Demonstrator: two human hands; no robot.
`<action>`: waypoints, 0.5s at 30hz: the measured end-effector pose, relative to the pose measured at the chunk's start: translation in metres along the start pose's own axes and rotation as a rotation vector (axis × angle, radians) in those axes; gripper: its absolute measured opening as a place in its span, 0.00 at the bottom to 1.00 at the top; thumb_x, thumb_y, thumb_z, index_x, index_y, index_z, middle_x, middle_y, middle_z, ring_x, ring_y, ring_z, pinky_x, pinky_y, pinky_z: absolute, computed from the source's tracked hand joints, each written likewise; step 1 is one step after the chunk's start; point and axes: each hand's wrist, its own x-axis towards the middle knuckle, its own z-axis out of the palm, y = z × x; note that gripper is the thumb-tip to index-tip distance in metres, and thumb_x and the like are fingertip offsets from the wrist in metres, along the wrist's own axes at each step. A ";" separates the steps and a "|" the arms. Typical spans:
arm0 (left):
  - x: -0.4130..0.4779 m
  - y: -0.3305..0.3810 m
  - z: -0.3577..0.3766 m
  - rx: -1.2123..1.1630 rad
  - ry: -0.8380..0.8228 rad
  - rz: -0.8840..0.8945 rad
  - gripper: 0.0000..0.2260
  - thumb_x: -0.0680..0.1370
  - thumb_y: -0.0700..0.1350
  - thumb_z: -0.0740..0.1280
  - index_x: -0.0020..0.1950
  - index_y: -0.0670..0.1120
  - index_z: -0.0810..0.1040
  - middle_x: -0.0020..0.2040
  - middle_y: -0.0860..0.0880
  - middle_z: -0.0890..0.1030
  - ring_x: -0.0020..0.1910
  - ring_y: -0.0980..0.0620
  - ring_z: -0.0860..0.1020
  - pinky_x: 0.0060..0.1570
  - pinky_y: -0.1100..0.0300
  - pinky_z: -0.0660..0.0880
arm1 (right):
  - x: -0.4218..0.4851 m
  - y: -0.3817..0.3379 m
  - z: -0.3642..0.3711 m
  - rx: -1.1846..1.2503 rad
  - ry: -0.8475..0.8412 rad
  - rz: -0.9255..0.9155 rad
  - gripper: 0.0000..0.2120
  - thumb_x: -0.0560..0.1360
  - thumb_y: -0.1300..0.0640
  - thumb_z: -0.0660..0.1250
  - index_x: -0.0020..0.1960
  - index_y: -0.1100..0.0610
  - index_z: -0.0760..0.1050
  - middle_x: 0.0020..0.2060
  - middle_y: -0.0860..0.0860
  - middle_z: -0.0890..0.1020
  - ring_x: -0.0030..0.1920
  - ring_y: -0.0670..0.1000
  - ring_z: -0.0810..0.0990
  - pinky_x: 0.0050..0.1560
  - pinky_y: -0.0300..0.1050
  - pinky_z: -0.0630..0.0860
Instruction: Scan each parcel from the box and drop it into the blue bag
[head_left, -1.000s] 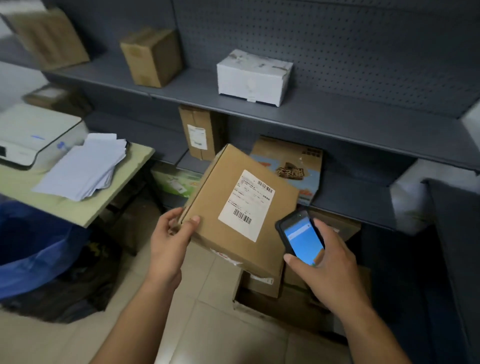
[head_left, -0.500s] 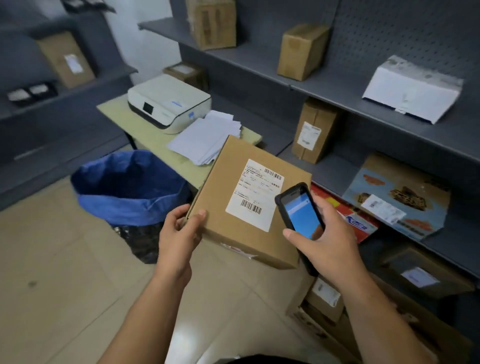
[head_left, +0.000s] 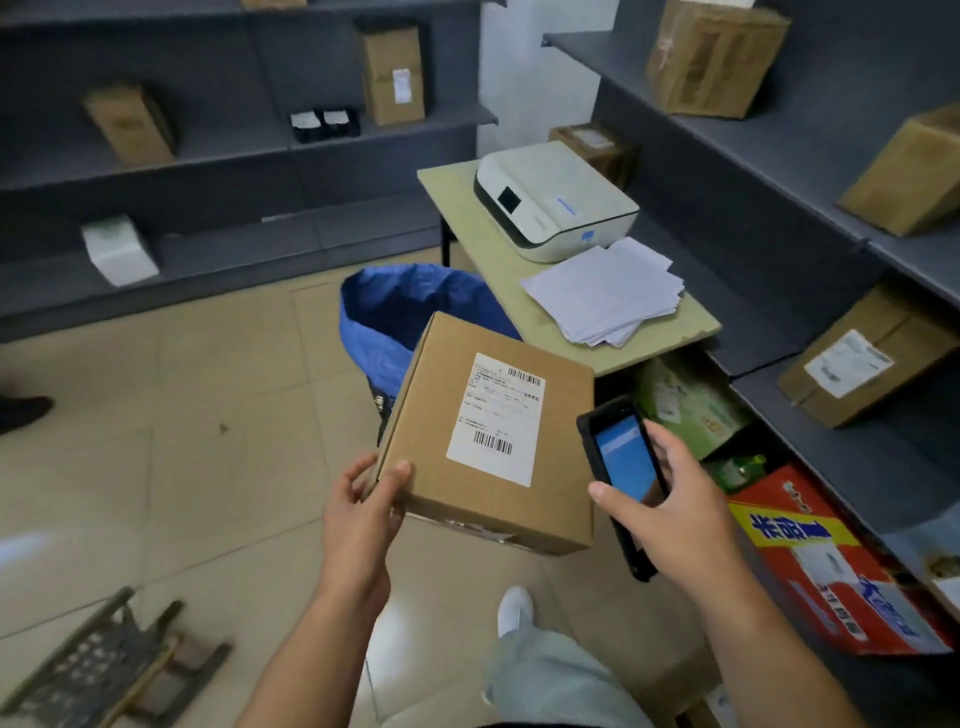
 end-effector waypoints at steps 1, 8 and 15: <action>0.008 0.000 -0.006 -0.004 0.025 -0.006 0.18 0.78 0.44 0.75 0.66 0.50 0.76 0.62 0.46 0.82 0.51 0.56 0.81 0.63 0.47 0.76 | 0.009 -0.002 0.009 -0.005 -0.016 0.002 0.40 0.60 0.36 0.76 0.68 0.34 0.64 0.53 0.24 0.73 0.55 0.28 0.72 0.48 0.34 0.72; 0.081 0.003 -0.012 -0.046 0.117 -0.051 0.19 0.77 0.48 0.75 0.65 0.54 0.76 0.55 0.45 0.79 0.47 0.54 0.79 0.59 0.49 0.79 | 0.092 -0.007 0.058 -0.034 -0.122 -0.015 0.38 0.60 0.36 0.75 0.67 0.32 0.64 0.52 0.27 0.74 0.52 0.30 0.73 0.40 0.27 0.71; 0.146 0.041 0.002 -0.041 0.197 0.001 0.19 0.75 0.50 0.76 0.64 0.55 0.76 0.57 0.47 0.81 0.56 0.51 0.81 0.53 0.49 0.81 | 0.189 -0.025 0.100 -0.043 -0.184 -0.044 0.40 0.63 0.41 0.78 0.71 0.42 0.65 0.58 0.40 0.76 0.56 0.41 0.75 0.51 0.39 0.74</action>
